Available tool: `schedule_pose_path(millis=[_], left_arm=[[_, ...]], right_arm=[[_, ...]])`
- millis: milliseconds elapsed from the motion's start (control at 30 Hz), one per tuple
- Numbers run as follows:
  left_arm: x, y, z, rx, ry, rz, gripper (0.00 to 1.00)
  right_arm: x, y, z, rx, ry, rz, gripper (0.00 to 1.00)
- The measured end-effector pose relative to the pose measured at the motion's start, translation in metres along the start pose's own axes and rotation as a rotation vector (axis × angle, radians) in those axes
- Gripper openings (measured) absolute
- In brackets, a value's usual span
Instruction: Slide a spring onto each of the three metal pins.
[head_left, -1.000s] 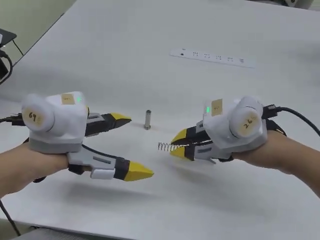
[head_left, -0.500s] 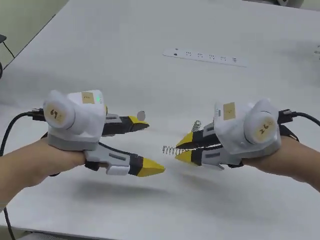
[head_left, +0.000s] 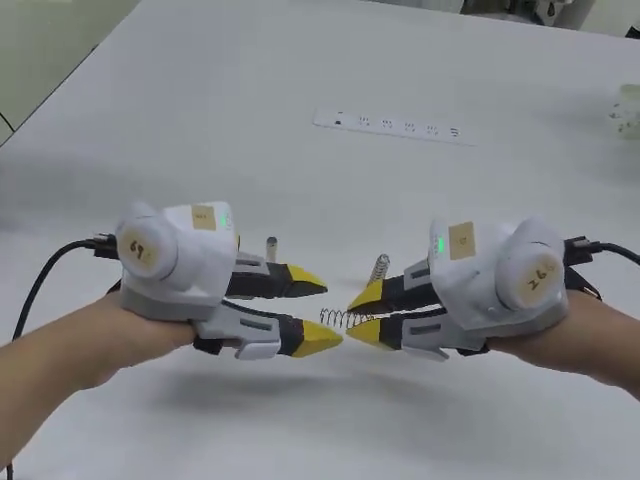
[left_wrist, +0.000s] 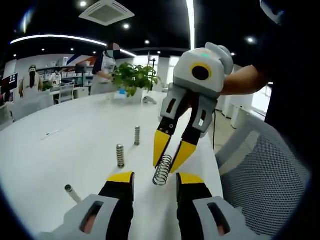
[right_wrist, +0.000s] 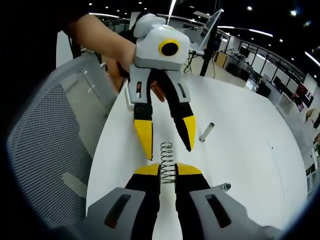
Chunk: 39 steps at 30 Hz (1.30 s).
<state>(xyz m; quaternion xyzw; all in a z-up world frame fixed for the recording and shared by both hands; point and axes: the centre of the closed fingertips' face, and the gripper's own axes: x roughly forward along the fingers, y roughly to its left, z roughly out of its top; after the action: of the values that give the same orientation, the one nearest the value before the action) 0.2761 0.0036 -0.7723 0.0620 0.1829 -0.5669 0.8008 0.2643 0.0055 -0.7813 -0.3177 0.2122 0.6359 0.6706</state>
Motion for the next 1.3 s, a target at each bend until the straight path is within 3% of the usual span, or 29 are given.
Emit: schedule_pose_path(millis=[233, 467, 1300], left_arm=[[0.004, -0.007, 0.003, 0.022, -0.005, -0.031, 0.13], [0.006, -0.014, 0.004, 0.035, -0.007, -0.057, 0.08], [0.003, -0.018, 0.007, 0.034, -0.013, -0.072, 0.02]], right_arm=[[-0.004, 0.001, 0.002, 0.001, -0.011, 0.002, 0.08], [-0.007, 0.001, 0.002, 0.004, -0.018, 0.000, 0.08], [-0.006, 0.005, 0.003, -0.018, -0.020, 0.002, 0.08]])
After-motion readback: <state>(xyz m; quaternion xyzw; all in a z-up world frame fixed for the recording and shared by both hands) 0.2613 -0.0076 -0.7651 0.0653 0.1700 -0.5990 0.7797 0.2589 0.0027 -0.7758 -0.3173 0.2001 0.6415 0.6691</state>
